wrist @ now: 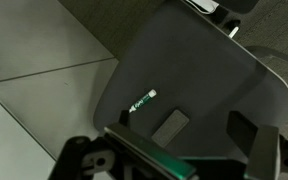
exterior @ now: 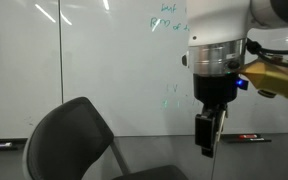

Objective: Erase the i next to the v using the eraser on the chair

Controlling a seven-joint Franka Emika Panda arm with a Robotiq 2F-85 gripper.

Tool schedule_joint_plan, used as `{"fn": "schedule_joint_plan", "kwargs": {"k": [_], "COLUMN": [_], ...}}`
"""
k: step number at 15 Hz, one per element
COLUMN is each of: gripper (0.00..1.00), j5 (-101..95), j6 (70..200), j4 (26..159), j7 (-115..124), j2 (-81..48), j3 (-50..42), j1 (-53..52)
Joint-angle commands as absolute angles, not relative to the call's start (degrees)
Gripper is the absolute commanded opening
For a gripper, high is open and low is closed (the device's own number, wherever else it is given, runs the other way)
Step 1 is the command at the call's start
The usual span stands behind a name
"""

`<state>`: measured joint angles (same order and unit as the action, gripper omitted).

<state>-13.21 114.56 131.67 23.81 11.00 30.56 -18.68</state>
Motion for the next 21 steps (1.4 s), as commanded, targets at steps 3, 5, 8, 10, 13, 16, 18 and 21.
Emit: {"fn": "schedule_joint_plan", "kwargs": {"k": [3, 5, 8, 10, 13, 16, 18, 21], "gripper": [1.0, 1.0, 1.0, 1.0, 1.0, 1.0, 1.0, 1.0], "j5": [-27.1, -30.5, -33.8, -35.3, -35.1, -33.5, -32.6, -30.0], "j6": [113.8, 112.2, 109.9, 107.7, 103.7, 100.1, 98.4, 95.4], "j4": [122.2, 118.7, 113.3, 109.4, 103.0, 96.7, 92.9, 88.6], "j7": [34.2, 36.5, 39.2, 40.8, 41.6, 40.7, 40.4, 40.1], "j2": [-2.1, -6.8, -13.5, -17.8, -23.4, -28.1, -30.9, -34.1], "j3": [31.5, 30.6, 28.1, 25.8, 22.2, 19.2, 17.2, 14.7], "j1": [-20.4, -22.4, -26.1, -28.7, -31.8, -34.1, -35.3, -36.4]}}
